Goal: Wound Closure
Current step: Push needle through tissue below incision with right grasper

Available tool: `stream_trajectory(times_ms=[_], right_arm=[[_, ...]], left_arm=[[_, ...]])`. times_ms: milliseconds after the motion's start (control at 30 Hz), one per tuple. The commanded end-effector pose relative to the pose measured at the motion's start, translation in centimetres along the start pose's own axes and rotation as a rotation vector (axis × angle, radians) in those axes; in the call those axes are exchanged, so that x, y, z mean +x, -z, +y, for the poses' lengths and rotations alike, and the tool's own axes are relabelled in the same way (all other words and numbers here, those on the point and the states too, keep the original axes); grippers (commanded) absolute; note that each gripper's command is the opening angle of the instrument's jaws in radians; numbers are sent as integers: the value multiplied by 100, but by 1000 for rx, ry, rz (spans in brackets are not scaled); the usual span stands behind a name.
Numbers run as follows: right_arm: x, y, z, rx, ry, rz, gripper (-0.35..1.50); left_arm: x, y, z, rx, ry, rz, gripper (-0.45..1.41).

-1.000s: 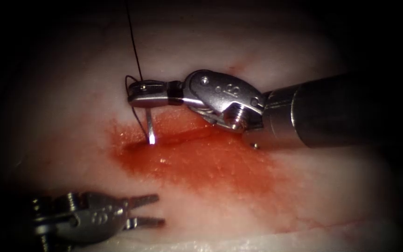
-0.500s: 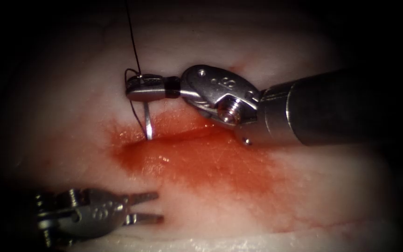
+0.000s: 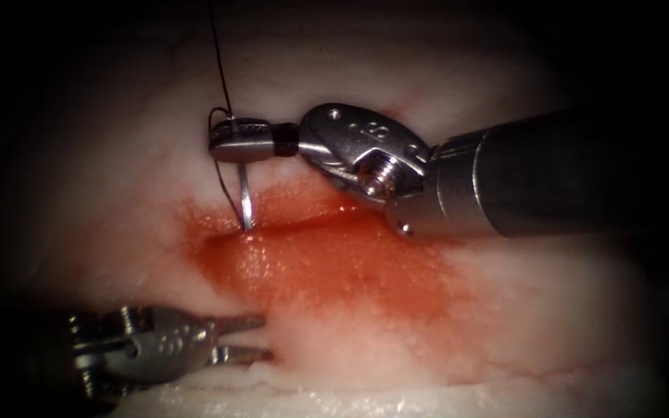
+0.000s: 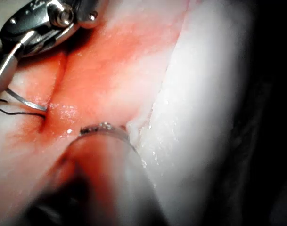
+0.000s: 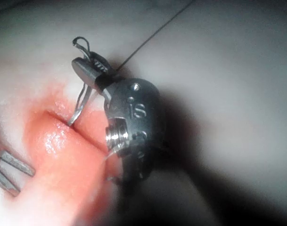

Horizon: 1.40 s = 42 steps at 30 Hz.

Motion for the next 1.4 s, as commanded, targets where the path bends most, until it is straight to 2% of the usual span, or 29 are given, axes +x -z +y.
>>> stream_trajectory(times_ms=[33,267,500,633,900,1400], right_arm=[[-3,-8,3,3,-6,1,-35],[-4,-10,2,12,-41,-1,-35],[-8,-12,0,21,-150,-4,-35],[-17,-14,-4,30,-237,-13,-35],[-36,-14,-13,48,-304,-30,-35],[-46,-19,-32,89,-549,14,-35]], left_arm=[[-1,-8,2,1,-2,0,2],[-5,-13,3,-2,-1,1,2],[-9,-16,1,-9,-1,-2,2],[-9,-15,1,-10,-2,-1,2],[-11,-11,0,-15,-4,-1,2],[-11,-10,-2,-18,1,0,0]])
